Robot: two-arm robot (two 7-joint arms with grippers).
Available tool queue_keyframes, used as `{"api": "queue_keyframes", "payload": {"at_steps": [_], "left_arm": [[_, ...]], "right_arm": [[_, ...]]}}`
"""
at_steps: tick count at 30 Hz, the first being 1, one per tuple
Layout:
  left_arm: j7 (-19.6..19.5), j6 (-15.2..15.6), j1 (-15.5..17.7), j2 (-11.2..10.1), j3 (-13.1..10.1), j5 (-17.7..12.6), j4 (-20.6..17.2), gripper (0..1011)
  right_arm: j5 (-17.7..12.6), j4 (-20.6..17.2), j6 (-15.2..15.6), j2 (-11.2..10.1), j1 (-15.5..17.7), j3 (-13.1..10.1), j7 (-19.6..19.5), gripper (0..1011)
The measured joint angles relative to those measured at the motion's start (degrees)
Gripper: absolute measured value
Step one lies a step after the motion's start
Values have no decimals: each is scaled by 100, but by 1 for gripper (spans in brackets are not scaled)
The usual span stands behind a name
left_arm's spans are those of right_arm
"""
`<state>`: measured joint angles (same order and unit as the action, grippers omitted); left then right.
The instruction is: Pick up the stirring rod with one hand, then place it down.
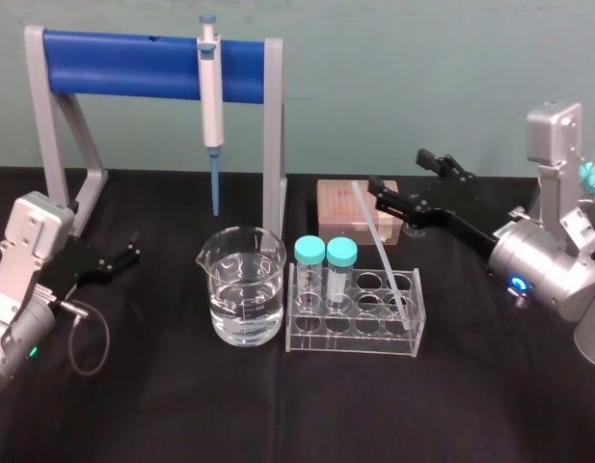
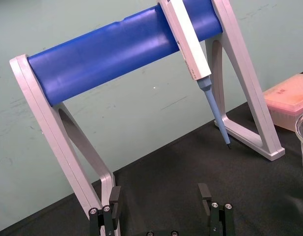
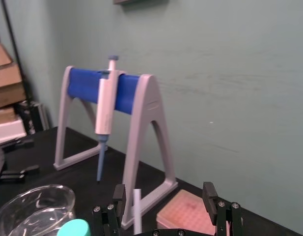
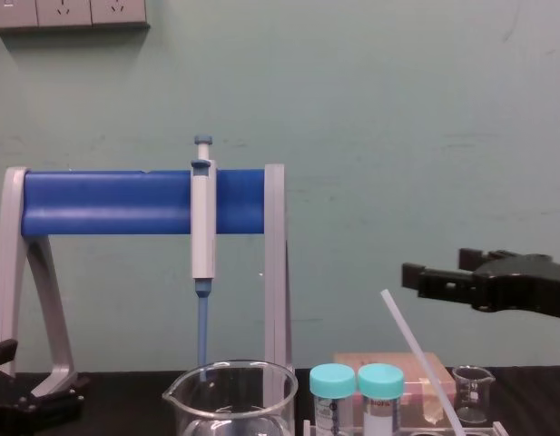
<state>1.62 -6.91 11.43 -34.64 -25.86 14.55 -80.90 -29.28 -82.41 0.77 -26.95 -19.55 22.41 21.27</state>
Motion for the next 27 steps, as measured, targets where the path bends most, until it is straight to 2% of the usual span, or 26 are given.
{"api": "queue_keyframes", "payload": {"at_steps": [13,27], "left_arm": [[0,0,0,0,0,0,0,1000],[0,0,0,0,0,0,0,1000]], "right_arm": [[473,495,164,211,-440,281,428,1003],[705,659,336,331,-467,261,503,1003]]}}
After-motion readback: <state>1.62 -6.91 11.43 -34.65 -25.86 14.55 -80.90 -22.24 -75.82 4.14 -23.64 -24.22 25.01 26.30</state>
